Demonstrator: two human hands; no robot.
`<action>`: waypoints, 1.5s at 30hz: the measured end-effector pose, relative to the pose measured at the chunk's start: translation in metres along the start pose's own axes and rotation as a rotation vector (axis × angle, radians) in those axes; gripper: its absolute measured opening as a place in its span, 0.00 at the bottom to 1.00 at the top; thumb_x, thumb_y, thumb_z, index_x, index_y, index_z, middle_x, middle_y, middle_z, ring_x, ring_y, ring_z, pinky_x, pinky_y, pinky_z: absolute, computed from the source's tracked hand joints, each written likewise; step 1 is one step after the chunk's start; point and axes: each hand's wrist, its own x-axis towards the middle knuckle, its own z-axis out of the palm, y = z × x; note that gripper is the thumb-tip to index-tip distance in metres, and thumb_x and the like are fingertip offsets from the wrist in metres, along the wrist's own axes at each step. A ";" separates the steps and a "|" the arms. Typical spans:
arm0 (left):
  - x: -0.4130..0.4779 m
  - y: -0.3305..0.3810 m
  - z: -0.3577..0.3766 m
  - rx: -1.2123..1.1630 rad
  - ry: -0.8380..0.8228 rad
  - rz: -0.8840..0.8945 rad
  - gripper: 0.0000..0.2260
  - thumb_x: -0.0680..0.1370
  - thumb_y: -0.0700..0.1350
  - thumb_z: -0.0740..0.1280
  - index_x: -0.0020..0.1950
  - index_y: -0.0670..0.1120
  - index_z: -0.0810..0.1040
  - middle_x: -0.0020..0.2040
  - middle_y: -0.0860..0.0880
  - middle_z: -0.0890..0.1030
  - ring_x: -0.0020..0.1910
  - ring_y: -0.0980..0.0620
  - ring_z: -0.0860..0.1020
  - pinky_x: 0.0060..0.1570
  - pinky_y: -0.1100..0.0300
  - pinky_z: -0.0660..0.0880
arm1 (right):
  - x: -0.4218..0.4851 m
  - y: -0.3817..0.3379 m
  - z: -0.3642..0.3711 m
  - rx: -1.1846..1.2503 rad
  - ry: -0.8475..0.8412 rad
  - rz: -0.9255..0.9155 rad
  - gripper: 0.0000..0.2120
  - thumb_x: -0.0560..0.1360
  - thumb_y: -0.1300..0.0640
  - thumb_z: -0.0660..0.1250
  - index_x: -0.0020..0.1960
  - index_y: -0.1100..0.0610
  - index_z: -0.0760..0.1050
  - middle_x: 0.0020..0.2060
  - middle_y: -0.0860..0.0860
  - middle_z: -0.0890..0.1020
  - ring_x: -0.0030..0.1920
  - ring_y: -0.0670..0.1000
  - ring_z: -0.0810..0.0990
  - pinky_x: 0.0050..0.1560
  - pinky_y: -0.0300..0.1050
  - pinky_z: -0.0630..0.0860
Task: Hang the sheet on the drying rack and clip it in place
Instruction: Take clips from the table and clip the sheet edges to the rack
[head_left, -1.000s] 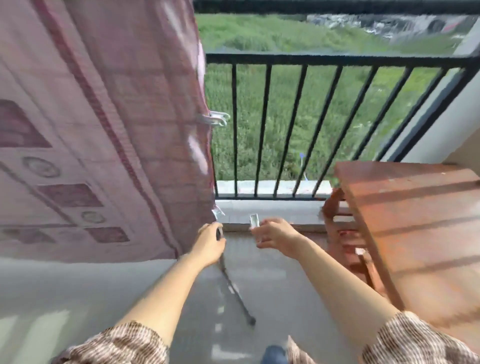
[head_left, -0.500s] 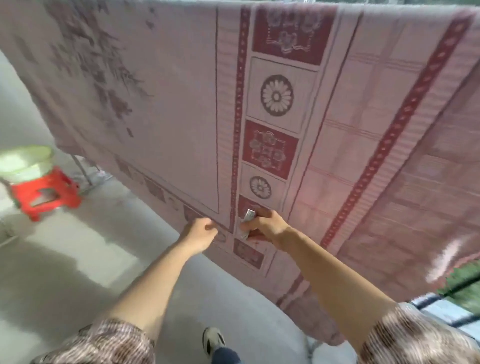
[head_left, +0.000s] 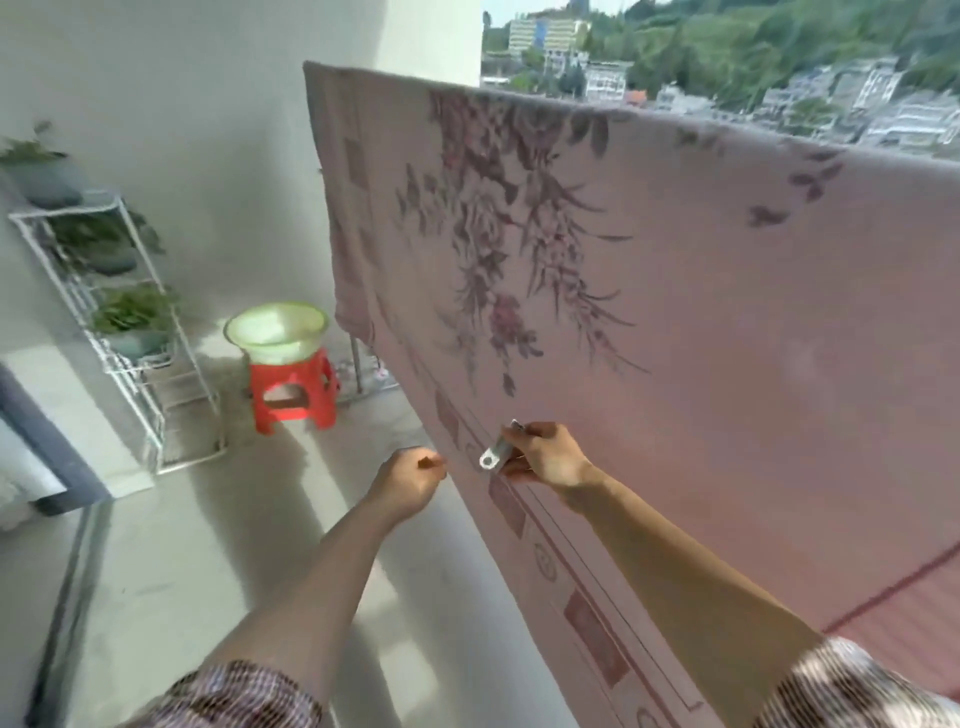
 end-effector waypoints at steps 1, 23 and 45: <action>0.017 -0.004 -0.017 -0.039 0.037 -0.028 0.12 0.72 0.47 0.65 0.51 0.43 0.81 0.50 0.39 0.82 0.53 0.40 0.79 0.47 0.56 0.72 | 0.022 -0.009 0.016 -0.005 -0.018 -0.003 0.11 0.79 0.57 0.63 0.44 0.65 0.77 0.39 0.62 0.81 0.36 0.56 0.80 0.36 0.42 0.79; 0.432 -0.102 -0.410 -0.257 0.111 -0.192 0.17 0.61 0.58 0.65 0.38 0.47 0.81 0.44 0.42 0.84 0.43 0.44 0.81 0.50 0.53 0.75 | 0.464 -0.185 0.361 0.003 -0.105 -0.041 0.11 0.72 0.63 0.72 0.51 0.68 0.77 0.39 0.60 0.82 0.34 0.52 0.81 0.35 0.38 0.79; 0.895 -0.084 -0.569 -0.270 -0.193 -0.159 0.13 0.76 0.51 0.68 0.52 0.42 0.80 0.45 0.47 0.80 0.38 0.56 0.78 0.40 0.63 0.73 | 0.939 -0.312 0.479 -0.207 -0.049 -0.020 0.03 0.72 0.64 0.71 0.41 0.57 0.80 0.36 0.55 0.83 0.36 0.51 0.81 0.41 0.42 0.80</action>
